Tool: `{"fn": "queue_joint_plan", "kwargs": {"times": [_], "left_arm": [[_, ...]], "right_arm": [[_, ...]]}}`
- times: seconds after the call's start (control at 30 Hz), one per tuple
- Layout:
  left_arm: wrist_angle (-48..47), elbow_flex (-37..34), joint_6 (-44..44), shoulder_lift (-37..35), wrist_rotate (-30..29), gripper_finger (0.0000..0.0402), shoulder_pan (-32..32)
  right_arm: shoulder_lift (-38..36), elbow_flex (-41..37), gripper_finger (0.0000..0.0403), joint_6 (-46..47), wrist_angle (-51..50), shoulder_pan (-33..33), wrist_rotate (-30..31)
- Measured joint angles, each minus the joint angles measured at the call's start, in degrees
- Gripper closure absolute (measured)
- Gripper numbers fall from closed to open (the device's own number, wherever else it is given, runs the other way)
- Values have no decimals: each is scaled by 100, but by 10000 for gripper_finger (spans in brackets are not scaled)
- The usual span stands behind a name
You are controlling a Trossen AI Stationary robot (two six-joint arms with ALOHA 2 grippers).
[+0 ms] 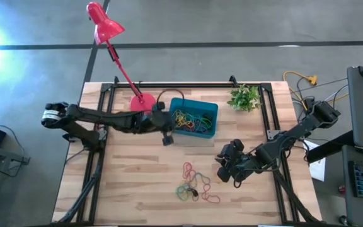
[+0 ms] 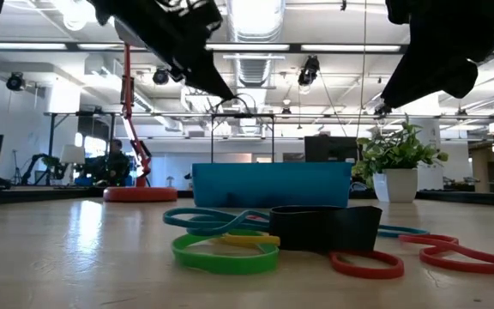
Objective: Pick and place rubber bands into bin
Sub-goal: Put the purple rubber band into the blue bin, then put the black rubber band into the blue bin
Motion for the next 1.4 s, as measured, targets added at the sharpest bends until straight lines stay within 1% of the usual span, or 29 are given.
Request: {"fn": "queue_joint_plan", "kwargs": {"times": [0.17, 0.4, 0.5, 0.6, 0.8, 0.9, 1.13, 1.27, 1.33, 1.4], "left_arm": [[85, -2, 132, 186, 382, 401, 610], [287, 2, 267, 831, 923, 401, 1193], [475, 3, 272, 1092, 1181, 401, 1300], [502, 68, 282, 1280, 1207, 401, 1327], [653, 63, 309, 1367, 1182, 399, 1336], [718, 66, 429, 1365, 1178, 381, 1336], [709, 109, 408, 1365, 1174, 307, 1336], [683, 109, 387, 1365, 1179, 278, 1336], [499, 138, 375, 1317, 1295, 270, 1328], [275, 180, 233, 1208, 1568, 266, 1295]], "right_arm": [[-2, 0, 333, 152, 9, 2, 205], [-4, 0, 330, 358, 79, 2, 579], [-4, 0, 330, 369, 92, 2, 581], [-4, 0, 331, 369, 142, 2, 579], [-4, 0, 335, 389, 164, 2, 577], [-4, 0, 333, 403, 168, 2, 581], [-4, 0, 337, 397, 166, -3, 712], [-4, 0, 339, 375, 170, -18, 717], [-4, 0, 338, 289, 258, -20, 691], [-4, 0, 335, -117, 510, -22, 434]]}}
